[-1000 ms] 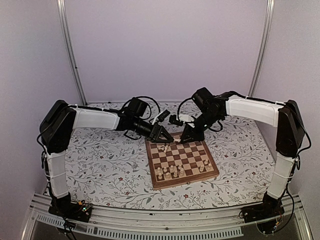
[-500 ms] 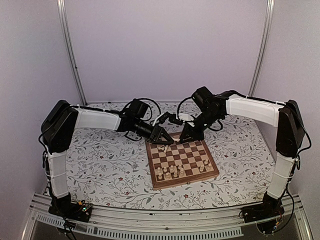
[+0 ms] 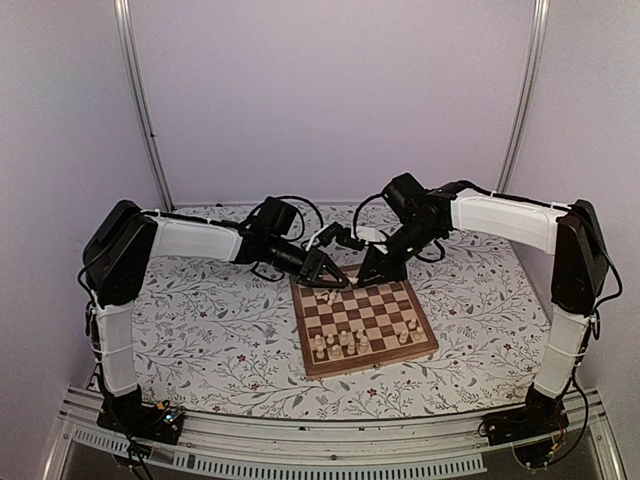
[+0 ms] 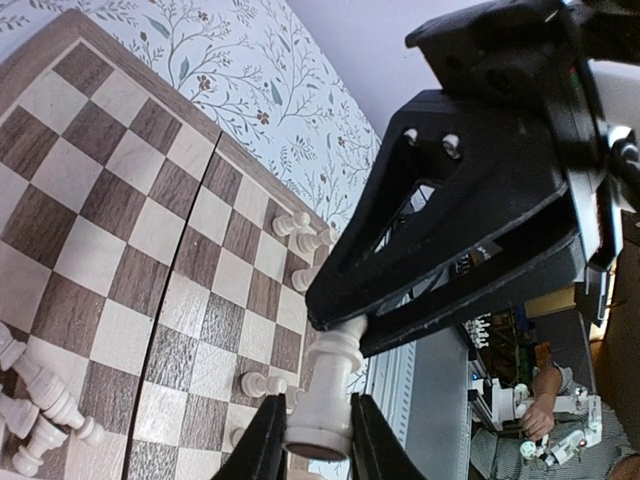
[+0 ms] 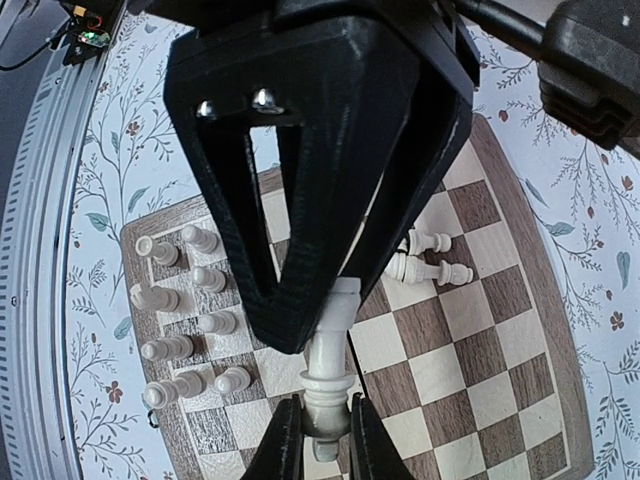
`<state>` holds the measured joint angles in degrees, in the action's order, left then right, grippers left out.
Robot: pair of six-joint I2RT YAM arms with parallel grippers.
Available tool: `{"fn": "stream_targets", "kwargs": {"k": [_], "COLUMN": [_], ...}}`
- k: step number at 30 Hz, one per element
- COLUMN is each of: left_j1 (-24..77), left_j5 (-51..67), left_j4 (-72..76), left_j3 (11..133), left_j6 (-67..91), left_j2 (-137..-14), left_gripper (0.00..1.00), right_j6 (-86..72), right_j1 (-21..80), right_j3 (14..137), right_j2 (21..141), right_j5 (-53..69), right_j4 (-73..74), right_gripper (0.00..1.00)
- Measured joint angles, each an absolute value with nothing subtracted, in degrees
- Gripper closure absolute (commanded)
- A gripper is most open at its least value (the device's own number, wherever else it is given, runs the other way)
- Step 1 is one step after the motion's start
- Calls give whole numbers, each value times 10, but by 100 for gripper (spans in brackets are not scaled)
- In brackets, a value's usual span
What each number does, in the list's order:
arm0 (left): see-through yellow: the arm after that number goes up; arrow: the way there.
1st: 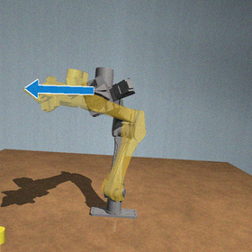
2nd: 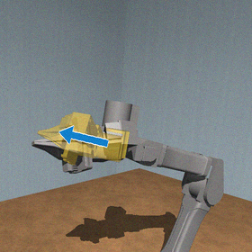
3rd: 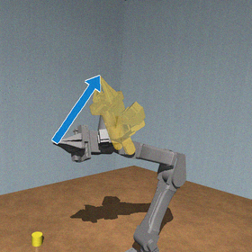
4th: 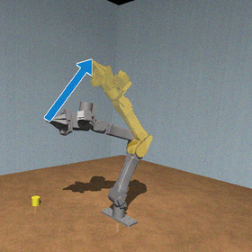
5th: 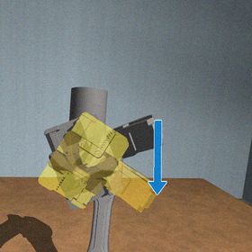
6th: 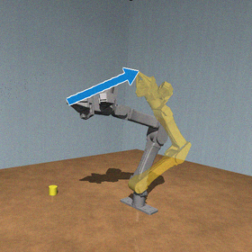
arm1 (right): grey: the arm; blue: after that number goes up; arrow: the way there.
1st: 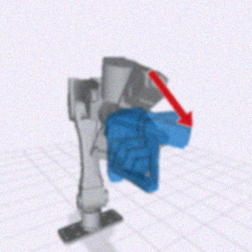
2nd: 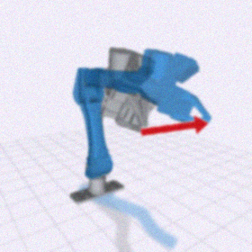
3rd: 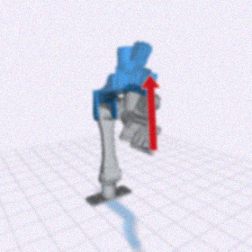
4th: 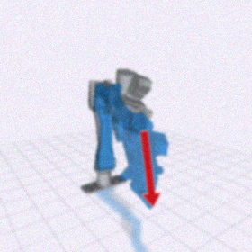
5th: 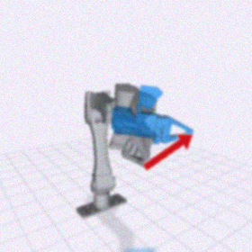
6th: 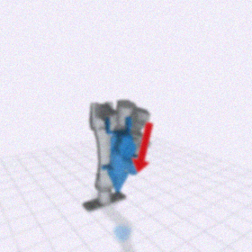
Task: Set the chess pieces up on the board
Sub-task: Place the chess piece on the chessboard.
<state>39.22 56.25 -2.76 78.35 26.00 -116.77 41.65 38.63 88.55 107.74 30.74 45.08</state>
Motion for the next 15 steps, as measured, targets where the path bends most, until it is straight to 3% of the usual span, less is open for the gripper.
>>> {"fn": "stream_targets", "kwargs": {"k": [4,10,15], "left_j1": [392,392,393], "left_j5": [566,566,547], "left_j4": [-24,6,83], "left_j3": [782,770,718], "left_j6": [263,272,317], "left_j2": [-1168,-1167,-1140], "left_gripper": [86,88,89], "right_j6": [417,411,368], "right_j1": [386,383,344], "right_j3": [886,888,889], "right_j2": [1078,1079,1069], "right_j5": [308,315,373], "right_j4": [452,455,428], "right_gripper": [91,63,54]}}
